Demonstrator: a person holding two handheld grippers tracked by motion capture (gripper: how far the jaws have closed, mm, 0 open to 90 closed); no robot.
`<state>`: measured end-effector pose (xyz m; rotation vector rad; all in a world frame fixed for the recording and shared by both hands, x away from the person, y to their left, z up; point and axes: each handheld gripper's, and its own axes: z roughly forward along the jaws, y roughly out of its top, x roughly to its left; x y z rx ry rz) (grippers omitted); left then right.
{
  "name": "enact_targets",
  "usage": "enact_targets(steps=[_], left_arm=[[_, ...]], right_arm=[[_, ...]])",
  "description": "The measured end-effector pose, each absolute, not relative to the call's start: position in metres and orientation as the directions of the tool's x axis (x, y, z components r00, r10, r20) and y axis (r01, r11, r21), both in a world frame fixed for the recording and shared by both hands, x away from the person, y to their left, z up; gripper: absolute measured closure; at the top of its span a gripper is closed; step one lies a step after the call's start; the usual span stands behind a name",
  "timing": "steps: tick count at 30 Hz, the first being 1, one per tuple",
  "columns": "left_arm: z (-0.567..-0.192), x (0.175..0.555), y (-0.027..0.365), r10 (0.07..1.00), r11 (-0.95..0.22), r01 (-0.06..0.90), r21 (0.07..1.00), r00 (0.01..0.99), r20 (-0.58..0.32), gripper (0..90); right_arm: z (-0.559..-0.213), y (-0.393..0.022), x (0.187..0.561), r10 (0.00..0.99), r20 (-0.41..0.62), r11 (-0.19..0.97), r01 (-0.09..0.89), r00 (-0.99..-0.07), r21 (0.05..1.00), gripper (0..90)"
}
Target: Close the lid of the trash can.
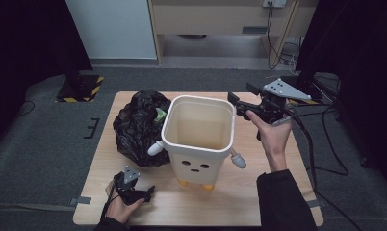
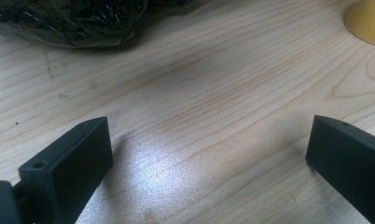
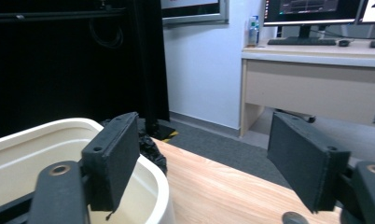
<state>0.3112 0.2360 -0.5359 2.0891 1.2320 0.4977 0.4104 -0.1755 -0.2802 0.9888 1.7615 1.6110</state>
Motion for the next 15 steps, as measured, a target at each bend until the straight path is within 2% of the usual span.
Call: enact_targets(steps=[13, 15], left_arm=[[-0.536, 0.311, 0.236, 0.874, -0.344, 0.626, 0.700, 0.485, -0.004, 0.0], [-0.536, 0.311, 0.236, 0.874, -0.344, 0.626, 0.700, 0.485, -0.004, 0.0]], right_arm=[[-0.279, -0.180, 0.399, 0.834, 0.017, 0.055, 0.114, -0.552, 0.992, 18.7], [-0.281, -0.184, 0.398, 0.832, 0.044, 0.024, 0.115, -0.553, 0.993, 19.0]])
